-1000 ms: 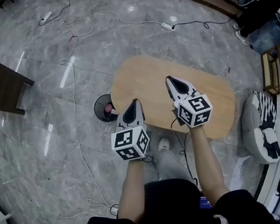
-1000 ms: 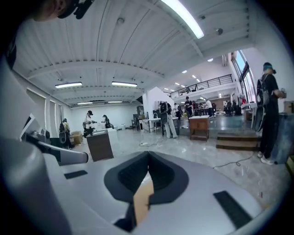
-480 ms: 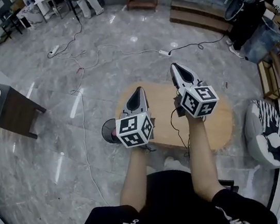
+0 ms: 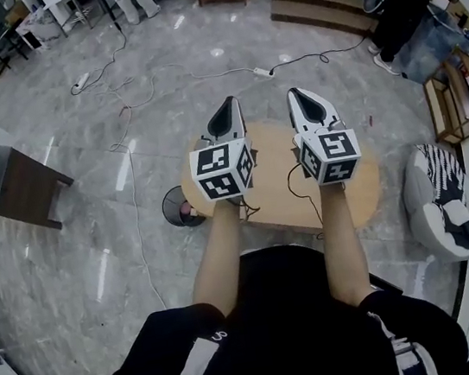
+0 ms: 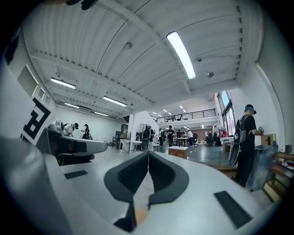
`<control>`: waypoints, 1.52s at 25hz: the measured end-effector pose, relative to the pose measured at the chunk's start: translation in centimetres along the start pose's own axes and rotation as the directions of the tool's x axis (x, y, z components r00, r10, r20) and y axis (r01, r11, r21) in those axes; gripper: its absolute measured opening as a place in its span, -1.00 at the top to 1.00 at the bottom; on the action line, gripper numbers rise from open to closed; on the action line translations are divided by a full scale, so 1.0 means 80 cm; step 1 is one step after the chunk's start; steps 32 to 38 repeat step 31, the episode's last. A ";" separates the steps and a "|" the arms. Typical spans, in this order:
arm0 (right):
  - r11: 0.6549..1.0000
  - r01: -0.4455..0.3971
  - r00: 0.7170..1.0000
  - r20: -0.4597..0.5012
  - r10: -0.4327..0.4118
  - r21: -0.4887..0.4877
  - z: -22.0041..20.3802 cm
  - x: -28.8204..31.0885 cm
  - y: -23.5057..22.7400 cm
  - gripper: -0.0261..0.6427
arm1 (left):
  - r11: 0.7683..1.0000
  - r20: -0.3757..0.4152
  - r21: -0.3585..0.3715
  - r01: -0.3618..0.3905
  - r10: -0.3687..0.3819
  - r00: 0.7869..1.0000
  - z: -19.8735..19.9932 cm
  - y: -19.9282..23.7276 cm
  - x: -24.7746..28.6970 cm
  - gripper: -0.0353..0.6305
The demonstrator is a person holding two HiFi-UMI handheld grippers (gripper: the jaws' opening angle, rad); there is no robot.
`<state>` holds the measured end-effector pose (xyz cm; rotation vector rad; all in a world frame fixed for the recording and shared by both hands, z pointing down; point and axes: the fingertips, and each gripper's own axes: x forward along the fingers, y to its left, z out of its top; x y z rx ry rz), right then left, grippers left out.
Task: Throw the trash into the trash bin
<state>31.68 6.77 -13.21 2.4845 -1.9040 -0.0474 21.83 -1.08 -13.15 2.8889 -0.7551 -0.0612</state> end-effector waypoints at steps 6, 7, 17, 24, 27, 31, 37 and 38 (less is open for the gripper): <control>1.000 0.028 0.999 -0.019 -0.028 -0.011 -0.021 -0.018 -0.033 0.89 | 0.998 0.000 0.051 0.021 -0.021 1.000 -0.008 -0.039 0.022 0.88; 0.999 0.033 0.999 -0.022 -0.034 -0.012 -0.022 -0.021 -0.039 0.89 | 0.998 -0.005 0.050 0.026 -0.026 1.000 -0.012 -0.046 0.026 0.88; 0.998 0.063 0.998 -0.018 -0.062 0.024 -0.035 -0.040 -0.095 0.89 | 0.995 -0.037 0.070 0.075 -0.073 0.997 -0.042 -0.107 0.058 0.88; 0.997 0.070 0.998 -0.005 -0.070 0.039 -0.033 -0.044 -0.111 0.89 | 0.996 -0.042 0.073 0.056 -0.053 0.998 -0.050 -0.114 0.060 0.88; 0.997 0.066 0.998 -0.008 -0.065 0.042 -0.036 -0.043 -0.110 0.89 | 0.996 -0.042 0.073 0.056 -0.053 0.998 -0.048 -0.114 0.061 0.88; 0.997 0.068 0.998 -0.001 -0.068 0.046 -0.035 -0.042 -0.113 0.89 | 0.996 -0.042 0.072 0.062 -0.059 0.997 -0.047 -0.115 0.062 0.88; 0.997 0.068 0.998 -0.001 -0.068 0.046 -0.035 -0.042 -0.113 0.89 | 0.996 -0.042 0.072 0.062 -0.059 0.997 -0.047 -0.115 0.062 0.88; 0.997 0.068 0.998 -0.001 -0.068 0.046 -0.035 -0.042 -0.113 0.89 | 0.996 -0.042 0.072 0.062 -0.059 0.997 -0.047 -0.115 0.062 0.88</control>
